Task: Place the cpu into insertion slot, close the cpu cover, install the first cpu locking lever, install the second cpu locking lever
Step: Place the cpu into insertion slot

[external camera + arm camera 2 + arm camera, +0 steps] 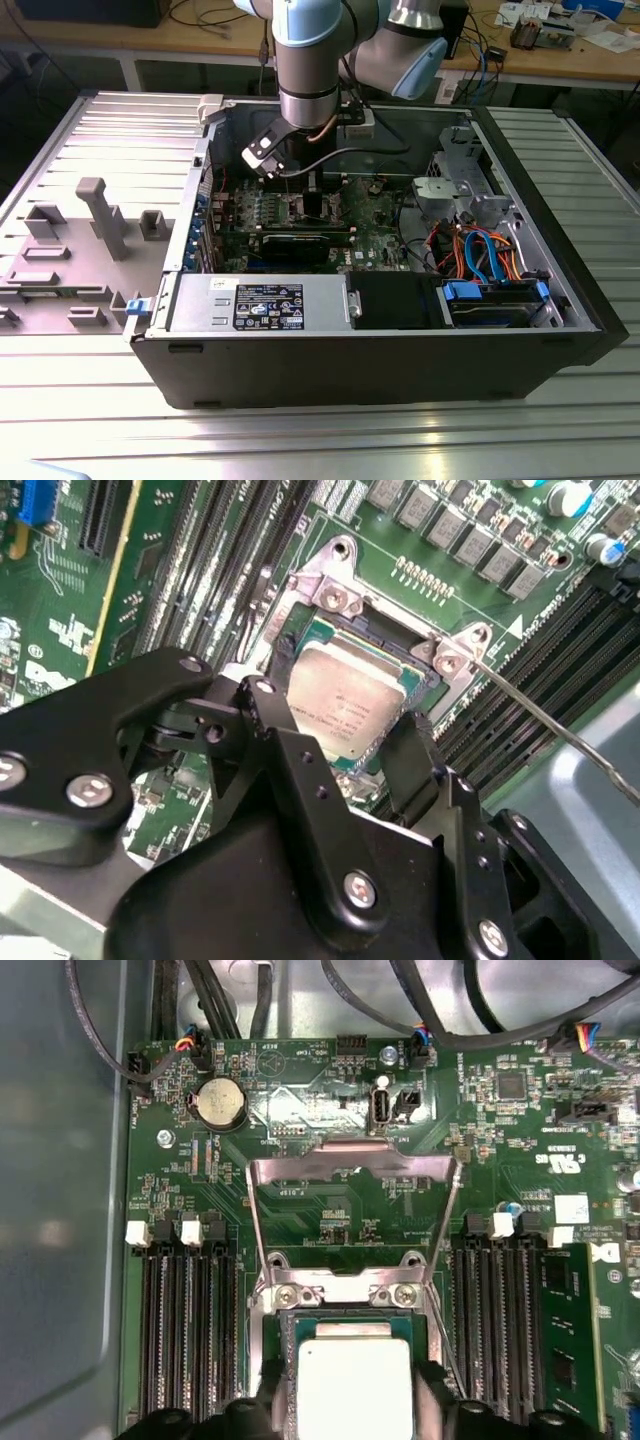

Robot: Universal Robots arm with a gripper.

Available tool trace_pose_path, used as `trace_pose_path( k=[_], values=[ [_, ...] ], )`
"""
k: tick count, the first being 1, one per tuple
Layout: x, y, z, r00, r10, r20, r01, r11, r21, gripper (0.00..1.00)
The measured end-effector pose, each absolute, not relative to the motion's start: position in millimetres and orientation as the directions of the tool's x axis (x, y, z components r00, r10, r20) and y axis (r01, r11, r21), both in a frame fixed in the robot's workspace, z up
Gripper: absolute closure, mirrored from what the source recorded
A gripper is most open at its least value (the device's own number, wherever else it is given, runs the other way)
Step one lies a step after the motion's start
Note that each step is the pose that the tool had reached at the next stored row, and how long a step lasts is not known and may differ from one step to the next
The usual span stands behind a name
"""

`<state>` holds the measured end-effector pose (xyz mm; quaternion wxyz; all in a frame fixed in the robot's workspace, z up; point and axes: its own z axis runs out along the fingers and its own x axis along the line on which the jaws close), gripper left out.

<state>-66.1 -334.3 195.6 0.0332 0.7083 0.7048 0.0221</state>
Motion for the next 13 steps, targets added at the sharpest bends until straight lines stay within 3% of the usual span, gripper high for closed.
trace_pose_path(
  k=[1,13],
  values=[
    [-66.1,-334.4,195.7,0.006,1.000,-0.016,0.997,-0.004,0.078,0.38],
    [-66.2,-333.6,196.0,0.006,1.000,-0.017,0.997,-0.004,0.078,0.44]
  ],
)
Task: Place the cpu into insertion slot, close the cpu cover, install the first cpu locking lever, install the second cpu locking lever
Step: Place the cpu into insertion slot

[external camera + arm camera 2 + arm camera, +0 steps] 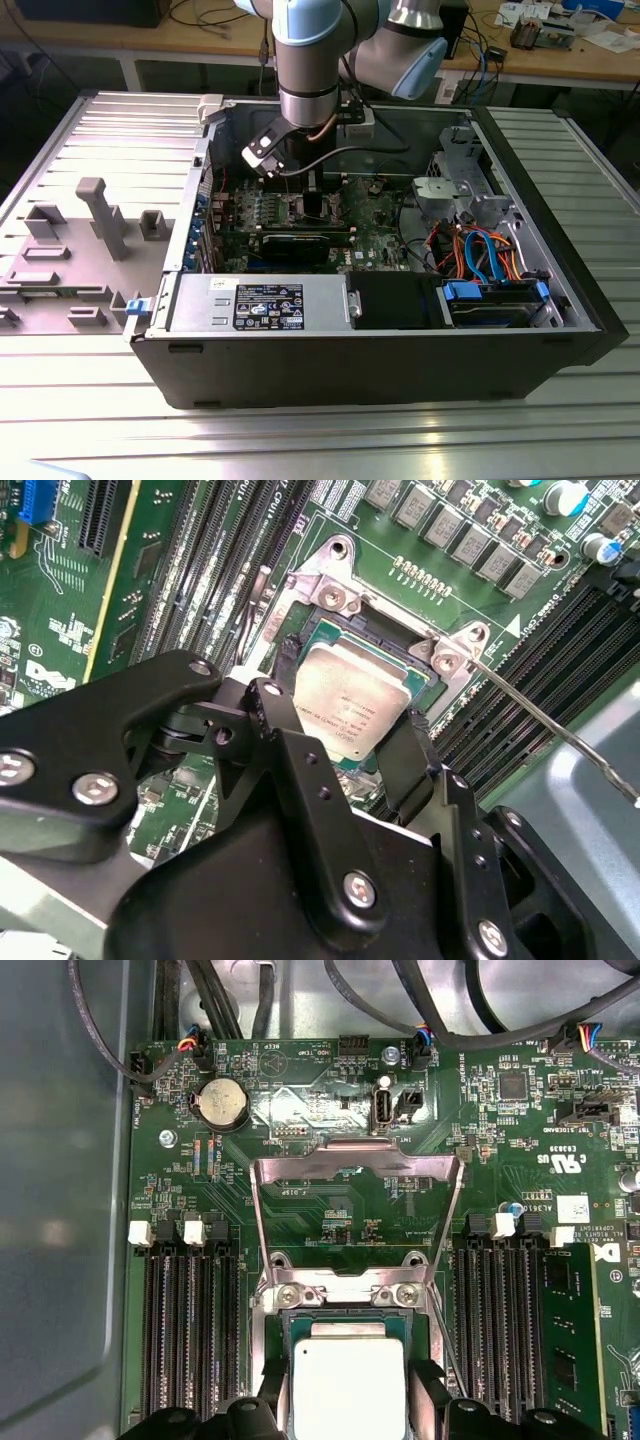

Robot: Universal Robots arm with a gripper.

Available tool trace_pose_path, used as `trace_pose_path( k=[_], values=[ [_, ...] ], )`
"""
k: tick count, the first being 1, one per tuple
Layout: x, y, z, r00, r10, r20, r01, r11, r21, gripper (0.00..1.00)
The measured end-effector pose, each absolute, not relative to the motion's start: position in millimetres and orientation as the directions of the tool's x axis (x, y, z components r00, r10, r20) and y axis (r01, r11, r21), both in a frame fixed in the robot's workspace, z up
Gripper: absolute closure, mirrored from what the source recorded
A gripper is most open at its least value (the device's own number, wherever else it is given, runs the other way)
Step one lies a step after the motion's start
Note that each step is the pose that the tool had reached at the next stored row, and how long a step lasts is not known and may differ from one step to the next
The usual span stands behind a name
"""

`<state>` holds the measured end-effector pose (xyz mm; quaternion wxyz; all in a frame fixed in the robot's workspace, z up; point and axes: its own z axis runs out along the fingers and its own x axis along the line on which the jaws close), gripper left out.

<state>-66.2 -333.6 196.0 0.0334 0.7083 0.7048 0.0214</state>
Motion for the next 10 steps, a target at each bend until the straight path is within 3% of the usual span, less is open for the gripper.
trace_pose_path(
  k=[6,10],
  values=[
    [-66.2,-333.6,195.9,0.006,1.000,-0.017,0.997,-0.004,0.077,0.44],
    [-66.2,-333.5,196.0,0.006,1.000,-0.017,0.997,-0.004,0.078,0.36]
  ],
)
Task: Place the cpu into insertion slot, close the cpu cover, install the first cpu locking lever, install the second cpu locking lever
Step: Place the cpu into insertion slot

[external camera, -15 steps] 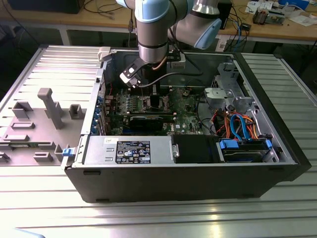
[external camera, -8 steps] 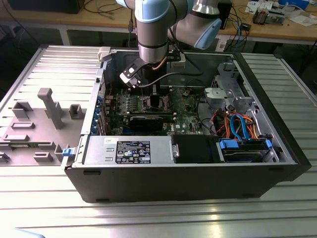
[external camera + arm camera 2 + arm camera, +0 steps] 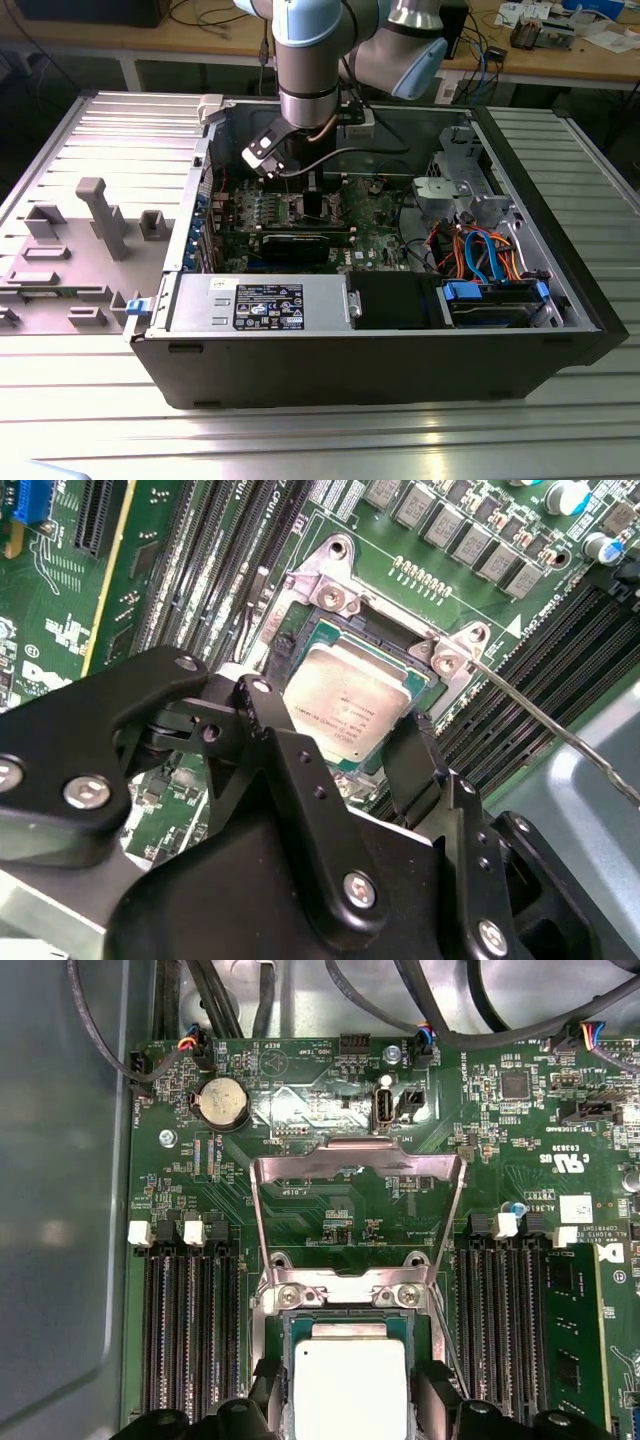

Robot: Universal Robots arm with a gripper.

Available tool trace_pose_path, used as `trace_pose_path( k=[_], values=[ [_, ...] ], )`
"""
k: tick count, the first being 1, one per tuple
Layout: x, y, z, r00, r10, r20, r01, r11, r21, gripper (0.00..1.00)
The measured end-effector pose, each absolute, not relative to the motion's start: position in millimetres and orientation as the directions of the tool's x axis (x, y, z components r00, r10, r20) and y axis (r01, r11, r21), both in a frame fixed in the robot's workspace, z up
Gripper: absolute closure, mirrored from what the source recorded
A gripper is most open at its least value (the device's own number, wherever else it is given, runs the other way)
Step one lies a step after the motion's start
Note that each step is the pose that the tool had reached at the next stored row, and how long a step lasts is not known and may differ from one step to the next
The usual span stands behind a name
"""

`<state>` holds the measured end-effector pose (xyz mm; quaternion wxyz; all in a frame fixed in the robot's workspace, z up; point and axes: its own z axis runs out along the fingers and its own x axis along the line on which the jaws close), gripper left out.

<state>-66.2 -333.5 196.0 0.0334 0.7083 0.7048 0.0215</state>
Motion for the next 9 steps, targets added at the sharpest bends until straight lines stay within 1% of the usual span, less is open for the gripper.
trace_pose_path(
  k=[9],
  values=[
    [-65.8,-333.6,208.5,0.005,1.000,-0.017,0.998,-0.004,0.066,0.36]
  ],
)
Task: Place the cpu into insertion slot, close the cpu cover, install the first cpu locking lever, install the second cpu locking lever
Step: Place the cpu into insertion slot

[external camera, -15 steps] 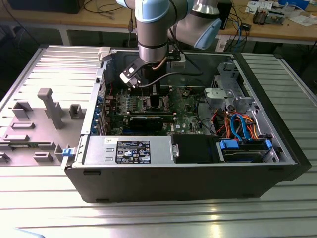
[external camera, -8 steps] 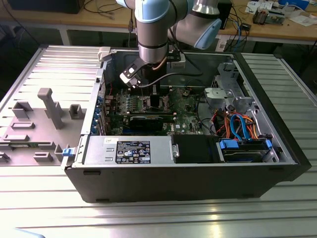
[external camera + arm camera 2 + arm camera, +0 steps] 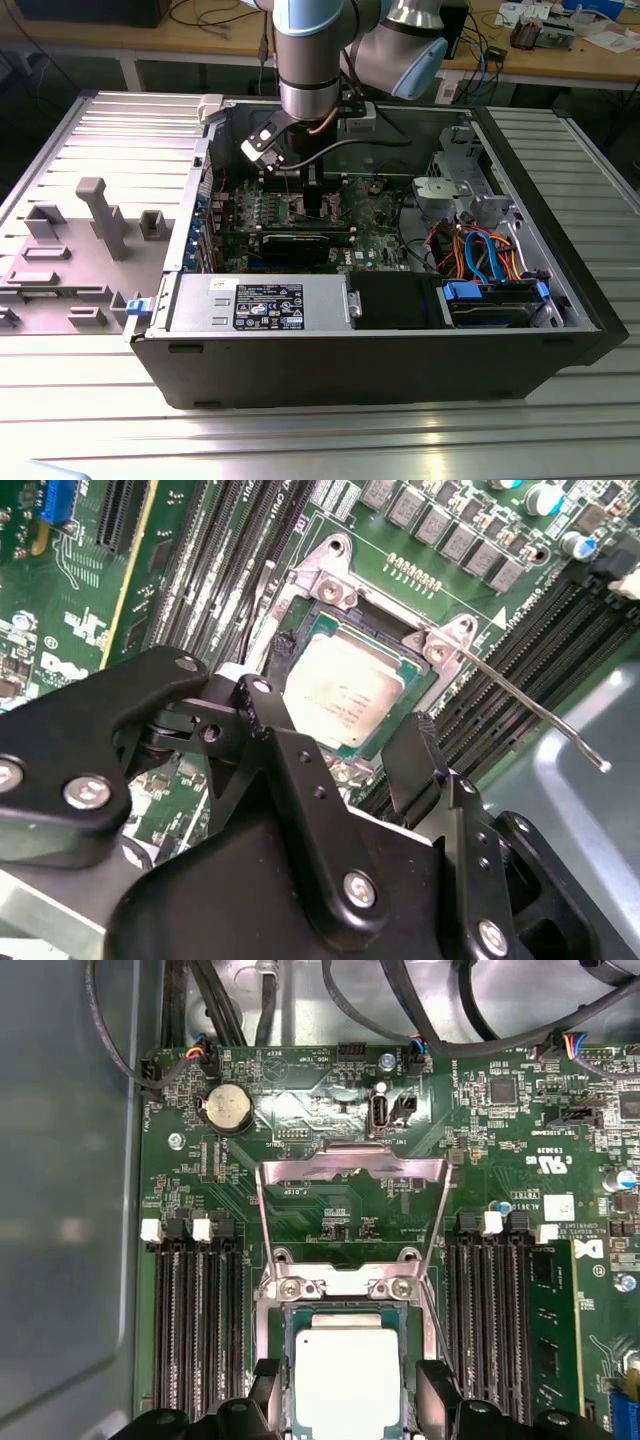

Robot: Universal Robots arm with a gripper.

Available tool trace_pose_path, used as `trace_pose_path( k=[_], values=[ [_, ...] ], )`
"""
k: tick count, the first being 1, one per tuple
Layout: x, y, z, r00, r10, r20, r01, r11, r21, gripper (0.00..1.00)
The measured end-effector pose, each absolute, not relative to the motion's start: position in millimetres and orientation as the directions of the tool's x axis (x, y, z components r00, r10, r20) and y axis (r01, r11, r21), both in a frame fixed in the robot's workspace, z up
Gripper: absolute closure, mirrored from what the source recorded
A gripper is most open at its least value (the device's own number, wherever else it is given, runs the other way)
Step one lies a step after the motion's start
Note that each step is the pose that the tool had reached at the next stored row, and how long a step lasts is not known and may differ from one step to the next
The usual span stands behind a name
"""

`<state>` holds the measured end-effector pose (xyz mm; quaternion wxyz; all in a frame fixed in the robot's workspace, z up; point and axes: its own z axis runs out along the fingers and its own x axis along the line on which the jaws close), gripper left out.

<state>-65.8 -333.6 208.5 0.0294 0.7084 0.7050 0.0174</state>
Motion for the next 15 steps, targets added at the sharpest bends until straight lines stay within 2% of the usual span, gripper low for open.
trace_pose_path(
  k=[1,3,4,5,6,7,8,9,15],
  values=[
    [-65.5,-333.6,210.0,0.005,1.000,-0.017,0.998,-0.004,0.063,0.36],
    [-64.1,-333.5,212.3,0.005,1.000,-0.017,0.999,-0.004,0.050,0.50],
    [-63.7,-333.6,212.9,0.005,1.000,-0.017,0.999,-0.004,0.047,0.50],
    [-63.2,-333.6,213.7,0.005,1.000,-0.017,0.999,-0.004,0.041,0.62],
    [-62.7,-333.6,214.1,0.005,1.000,-0.017,0.999,-0.004,0.035,0.62],
    [-61.9,-333.6,214.4,0.003,1.000,-0.017,1.000,-0.003,0.029,0.80],
    [-61.6,-333.6,214.9,-0.001,1.000,-0.017,1.000,0.001,0.024,0.86],
    [-61.4,-333.5,215.5,-0.012,1.000,-0.017,1.000,0.012,0.018,0.89],
    [-61.3,-333.6,216.1,-0.028,0.999,-0.017,1.000,0.028,0.013,0.89]
  ],
)
